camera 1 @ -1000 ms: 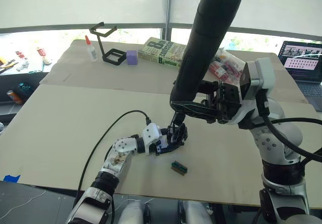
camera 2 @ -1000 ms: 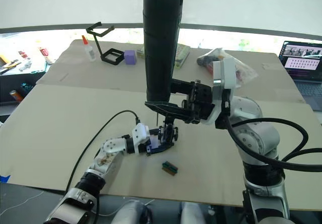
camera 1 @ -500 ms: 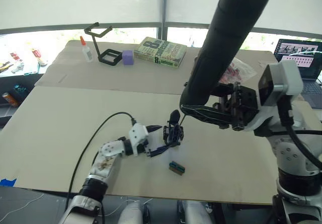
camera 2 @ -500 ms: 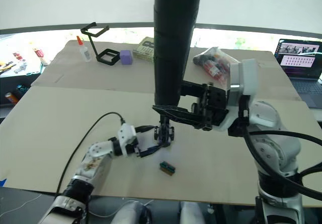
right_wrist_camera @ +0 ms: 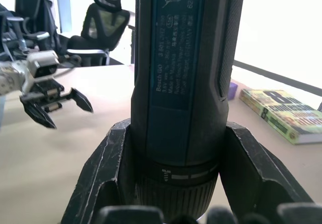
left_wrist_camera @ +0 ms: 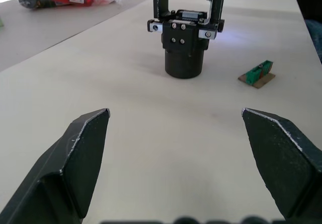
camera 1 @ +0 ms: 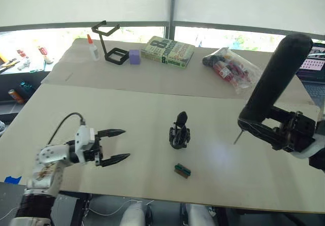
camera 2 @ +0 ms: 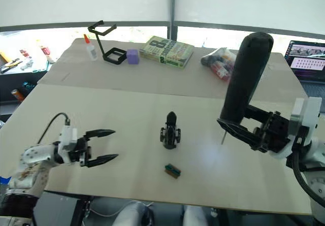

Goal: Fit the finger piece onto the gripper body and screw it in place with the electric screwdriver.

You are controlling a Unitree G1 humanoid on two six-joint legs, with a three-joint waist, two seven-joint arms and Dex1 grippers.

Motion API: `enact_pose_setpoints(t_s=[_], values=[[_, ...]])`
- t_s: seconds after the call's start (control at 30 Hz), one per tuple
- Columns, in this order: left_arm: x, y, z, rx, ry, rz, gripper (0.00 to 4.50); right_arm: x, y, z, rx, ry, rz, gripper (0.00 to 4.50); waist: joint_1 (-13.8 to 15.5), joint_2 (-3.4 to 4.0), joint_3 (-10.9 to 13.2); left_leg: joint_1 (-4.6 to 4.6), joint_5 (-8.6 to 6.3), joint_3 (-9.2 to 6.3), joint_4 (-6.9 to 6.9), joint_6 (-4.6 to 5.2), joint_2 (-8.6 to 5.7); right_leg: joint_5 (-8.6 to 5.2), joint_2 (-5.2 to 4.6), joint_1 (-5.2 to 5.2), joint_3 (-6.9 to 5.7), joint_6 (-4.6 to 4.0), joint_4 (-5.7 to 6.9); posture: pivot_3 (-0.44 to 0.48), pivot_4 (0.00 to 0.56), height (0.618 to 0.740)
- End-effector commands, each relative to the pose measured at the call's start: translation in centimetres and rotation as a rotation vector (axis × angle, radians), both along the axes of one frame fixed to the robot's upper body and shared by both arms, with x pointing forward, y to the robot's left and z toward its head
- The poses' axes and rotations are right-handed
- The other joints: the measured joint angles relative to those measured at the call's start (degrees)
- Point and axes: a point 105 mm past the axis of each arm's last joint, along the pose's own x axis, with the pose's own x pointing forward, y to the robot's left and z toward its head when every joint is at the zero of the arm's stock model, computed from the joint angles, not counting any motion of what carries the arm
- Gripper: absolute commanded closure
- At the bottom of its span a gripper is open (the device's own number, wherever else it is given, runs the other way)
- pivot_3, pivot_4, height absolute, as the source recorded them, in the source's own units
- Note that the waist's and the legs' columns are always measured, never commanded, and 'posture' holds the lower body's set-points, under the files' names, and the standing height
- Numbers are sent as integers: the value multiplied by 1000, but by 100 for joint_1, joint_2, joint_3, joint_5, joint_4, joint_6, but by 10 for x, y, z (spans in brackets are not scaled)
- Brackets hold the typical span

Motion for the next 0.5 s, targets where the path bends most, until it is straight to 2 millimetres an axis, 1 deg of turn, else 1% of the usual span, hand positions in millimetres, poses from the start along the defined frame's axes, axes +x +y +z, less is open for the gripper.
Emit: enact_pose_setpoints(t_s=[0.03, 0.1, 0.13, 0.2, 0.23, 0.33, 0.37, 0.43, 0.5], values=[[-10, 28, 1, 5, 49, 66, 53, -20, -12, -8, -70, -29, -17, 2572, 0, -3, -1, 5, 0, -2, -4, -3, 6, -4, 7, 3, -1, 1, 0, 0, 150, 740], [-11, 29, 1, 9, 49, 68, 53, -22, -9, -9, -59, -28, -3, 2572, -7, 17, 14, 12, 1, -3, -9, -7, 7, -10, 8, 2, 0, 1, 7, 0, 150, 740], [-11, 26, 2, 12, 44, 52, 53, -24, -4, -9, -58, -25, 27, 2572, -6, 30, 22, 6, 3, 0, -3, -7, 6, -10, 6, -1, 3, 1, 6, 0, 150, 740], [-10, 17, 6, 12, 22, 23, 53, -26, 8, -9, -51, -26, 84, 2572, -2, 30, 23, 17, -1, 3, 0, 3, 1, -7, 0, 9, 10, 1, 7, 0, 150, 740], [-10, 10, 8, 10, 13, -1, 53, -27, 15, -8, -43, -33, 116, 2572, -4, 29, 23, 26, -15, 1, -2, 28, 3, -7, 0, 14, 10, -1, 7, 0, 150, 740], [-14, -14, 10, 11, -8, -88, 53, -26, 37, -2, -11, -60, 193, 2572, -4, 30, 23, 31, -14, 0, -3, 25, 5, -5, 1, 12, 11, -5, 11, 0, 150, 740], [-17, -21, 10, 9, -10, -115, 53, -26, 43, -1, -6, -65, 218, 2572, -9, 30, 23, 30, -13, 0, -4, 22, 5, -4, 2, 11, 11, -7, 11, 0, 150, 740], [-22, -38, 9, 20, -14, -177, 53, -25, 57, 1, 14, -70, 271, 2572, -10, 30, 23, 25, 10, 2, -8, -17, 3, -6, 3, 8, 11, -9, 9, 0, 150, 740], [-22, -53, 7, 23, -16, -204, 53, -26, 70, 1, 28, -65, 332, 2572, -2, 29, 23, 20, 10, 2, -7, -19, 1, -5, 7, 6, 8, -9, 8, 0, 150, 740]])
